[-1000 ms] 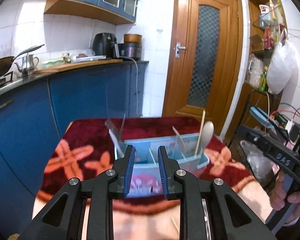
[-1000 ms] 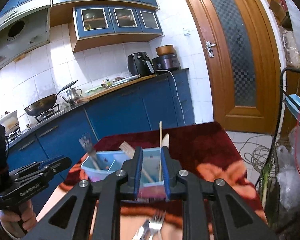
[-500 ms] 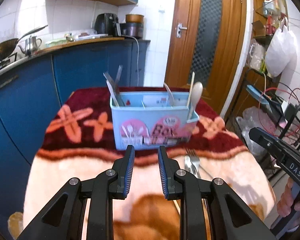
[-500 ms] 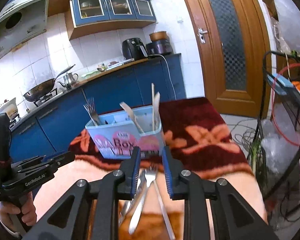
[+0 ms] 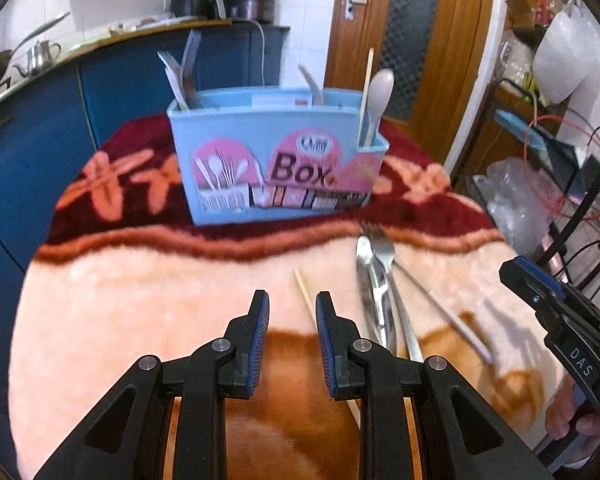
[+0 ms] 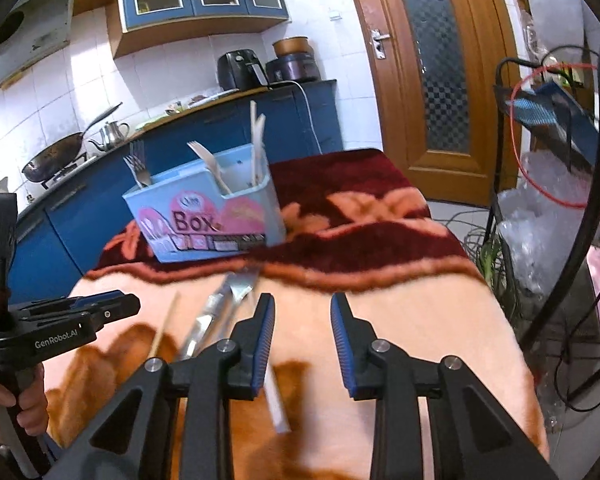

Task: Organize utensils
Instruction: 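Grasp a wooden chopstick with the left tool while the right tool grasps a metal fork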

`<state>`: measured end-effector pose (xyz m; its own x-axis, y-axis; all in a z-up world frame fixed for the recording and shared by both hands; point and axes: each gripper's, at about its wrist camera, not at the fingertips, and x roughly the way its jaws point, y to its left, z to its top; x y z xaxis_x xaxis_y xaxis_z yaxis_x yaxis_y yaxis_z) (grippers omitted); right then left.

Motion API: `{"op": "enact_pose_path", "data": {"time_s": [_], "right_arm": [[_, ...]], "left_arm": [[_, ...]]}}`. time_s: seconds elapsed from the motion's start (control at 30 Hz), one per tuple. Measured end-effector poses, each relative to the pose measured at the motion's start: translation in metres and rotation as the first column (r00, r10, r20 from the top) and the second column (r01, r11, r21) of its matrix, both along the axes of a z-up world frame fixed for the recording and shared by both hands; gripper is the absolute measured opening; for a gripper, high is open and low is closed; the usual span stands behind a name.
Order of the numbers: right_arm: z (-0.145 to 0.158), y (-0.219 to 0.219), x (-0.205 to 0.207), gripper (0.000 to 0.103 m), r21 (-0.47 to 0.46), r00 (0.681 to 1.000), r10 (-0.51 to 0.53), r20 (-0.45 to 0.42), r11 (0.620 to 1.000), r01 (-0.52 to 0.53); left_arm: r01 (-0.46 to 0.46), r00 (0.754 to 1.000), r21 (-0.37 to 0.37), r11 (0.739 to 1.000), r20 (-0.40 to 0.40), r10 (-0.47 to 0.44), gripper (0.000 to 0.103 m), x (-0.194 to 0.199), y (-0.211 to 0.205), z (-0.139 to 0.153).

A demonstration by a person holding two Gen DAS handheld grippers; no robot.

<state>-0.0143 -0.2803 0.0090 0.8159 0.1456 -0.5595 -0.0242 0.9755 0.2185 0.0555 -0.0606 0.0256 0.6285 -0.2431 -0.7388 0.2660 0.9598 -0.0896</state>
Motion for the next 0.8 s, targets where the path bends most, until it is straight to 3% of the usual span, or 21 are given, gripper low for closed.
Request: {"op": "enact_pose_path", "data": {"time_s": [0.43, 0.67, 0.73, 0.8], "right_arm": [[-0.026, -0.012, 0.006, 0.034, 0.032, 0.999, -0.014, -0.039, 0.999, 0.015], [-0.027, -0.01, 0.003, 0.034, 0.027, 1.0, -0.018, -0.022, 0.999, 0.018], [-0.027, -0.01, 0.002, 0.034, 0.029, 1.0, -0.021, -0.019, 0.999, 0.021], [-0.027, -0.01, 0.002, 0.034, 0.033, 1.0, -0.019, -0.021, 0.999, 0.019]], "left_arm": [[-0.007, 0.99, -0.043, 0.999, -0.141, 0.001, 0.024, 0.022, -0.009, -0.031], [-0.022, 0.986, -0.072, 0.997, -0.165, 0.01, 0.024, 0.033, -0.007, -0.033], [-0.039, 0.985, -0.09, 0.995, -0.17, 0.024, 0.021, 0.036, -0.005, -0.033], [-0.052, 0.985, -0.1, 0.994, -0.171, 0.035, 0.01, 0.037, -0.002, -0.033]]}}
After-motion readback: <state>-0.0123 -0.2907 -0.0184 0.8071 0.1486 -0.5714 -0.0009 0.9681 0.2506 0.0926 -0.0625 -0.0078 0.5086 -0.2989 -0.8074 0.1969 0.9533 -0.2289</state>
